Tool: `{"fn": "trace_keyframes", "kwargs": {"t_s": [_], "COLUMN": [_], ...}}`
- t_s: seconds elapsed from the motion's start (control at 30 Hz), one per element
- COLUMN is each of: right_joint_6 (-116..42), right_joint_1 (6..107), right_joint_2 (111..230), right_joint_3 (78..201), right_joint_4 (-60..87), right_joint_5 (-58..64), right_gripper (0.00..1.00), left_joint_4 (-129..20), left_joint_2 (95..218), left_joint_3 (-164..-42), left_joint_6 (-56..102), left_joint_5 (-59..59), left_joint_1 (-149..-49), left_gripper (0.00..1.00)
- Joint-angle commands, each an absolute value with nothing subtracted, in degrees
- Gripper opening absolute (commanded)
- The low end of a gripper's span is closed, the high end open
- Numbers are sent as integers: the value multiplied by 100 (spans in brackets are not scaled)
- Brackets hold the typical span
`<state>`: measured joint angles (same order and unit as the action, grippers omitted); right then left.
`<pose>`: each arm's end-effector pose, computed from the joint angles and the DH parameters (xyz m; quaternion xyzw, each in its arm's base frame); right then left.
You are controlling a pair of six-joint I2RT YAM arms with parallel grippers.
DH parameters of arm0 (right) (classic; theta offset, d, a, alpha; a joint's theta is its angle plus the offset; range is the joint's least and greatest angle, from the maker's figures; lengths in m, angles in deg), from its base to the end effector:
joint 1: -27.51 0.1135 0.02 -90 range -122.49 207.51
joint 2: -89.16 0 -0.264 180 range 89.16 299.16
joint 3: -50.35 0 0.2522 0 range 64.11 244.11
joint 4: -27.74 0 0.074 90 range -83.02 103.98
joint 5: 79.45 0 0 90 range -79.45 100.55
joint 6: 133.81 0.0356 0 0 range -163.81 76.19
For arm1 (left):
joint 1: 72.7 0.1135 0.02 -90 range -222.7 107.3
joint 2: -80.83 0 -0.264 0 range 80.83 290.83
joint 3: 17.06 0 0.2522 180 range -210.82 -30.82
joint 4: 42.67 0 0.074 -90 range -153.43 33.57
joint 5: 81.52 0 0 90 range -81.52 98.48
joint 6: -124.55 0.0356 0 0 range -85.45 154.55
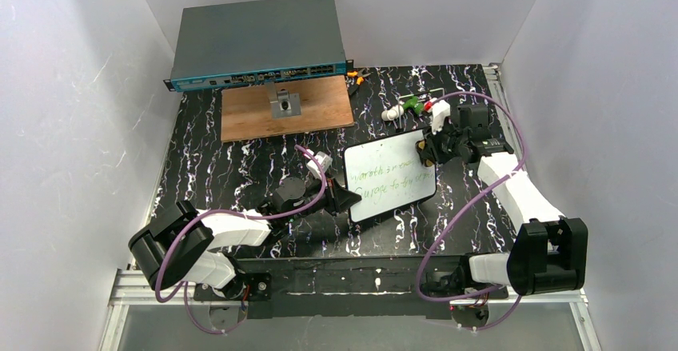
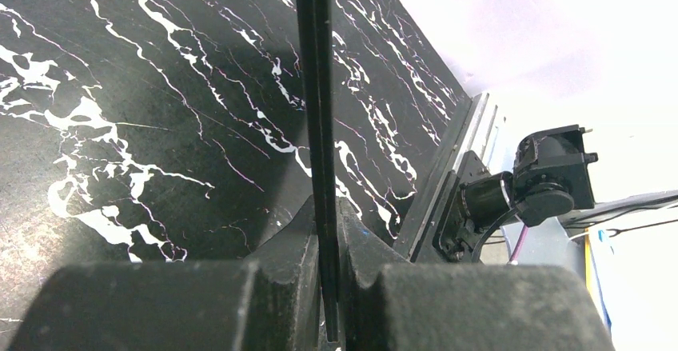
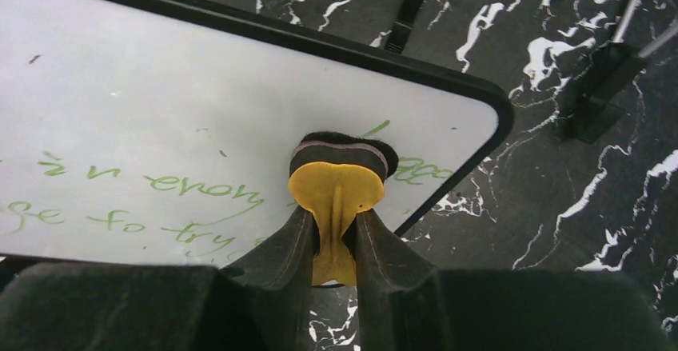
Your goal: Erase the whiteboard
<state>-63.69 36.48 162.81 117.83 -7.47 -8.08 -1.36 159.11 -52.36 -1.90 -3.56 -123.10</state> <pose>0.2721 0.0545 0.2685 -0.2886 0.8544 0.1082 0.4184 0.1598 -0.2048 0.1969 0.1592 0.6992 -0.5309 0.4515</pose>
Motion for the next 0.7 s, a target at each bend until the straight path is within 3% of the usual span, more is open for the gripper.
{"fn": "trace_keyframes", "kwargs": {"t_s": [0.0, 0.17, 0.5, 0.67], "right_joint_6": [-6800, -7131, -6254, -6327], "right_joint_1": [3674, 3924, 3713, 3679], "right_joint_2": [16313, 16064, 16372, 16332], "right_joint_3": [11871, 11802, 11854, 11849], "right_joint_4": [-1024, -1231, -343, -426], "right_joint_5": [-1802, -2421, 25, -276], "right_gripper": [1, 1, 1, 1], "left_joint_4": [30, 46, -37, -43], "left_joint_2": [15750, 15778, 15759, 15771], "left_joint_3": [-5332, -5332, -5392, -5410], "left_joint_6": [76, 93, 128, 120], "left_joint_5": [-786, -808, -921, -919], "left_joint_1": [-12381, -12385, -12379, -12379], "left_gripper": [0, 0, 0, 0]}}
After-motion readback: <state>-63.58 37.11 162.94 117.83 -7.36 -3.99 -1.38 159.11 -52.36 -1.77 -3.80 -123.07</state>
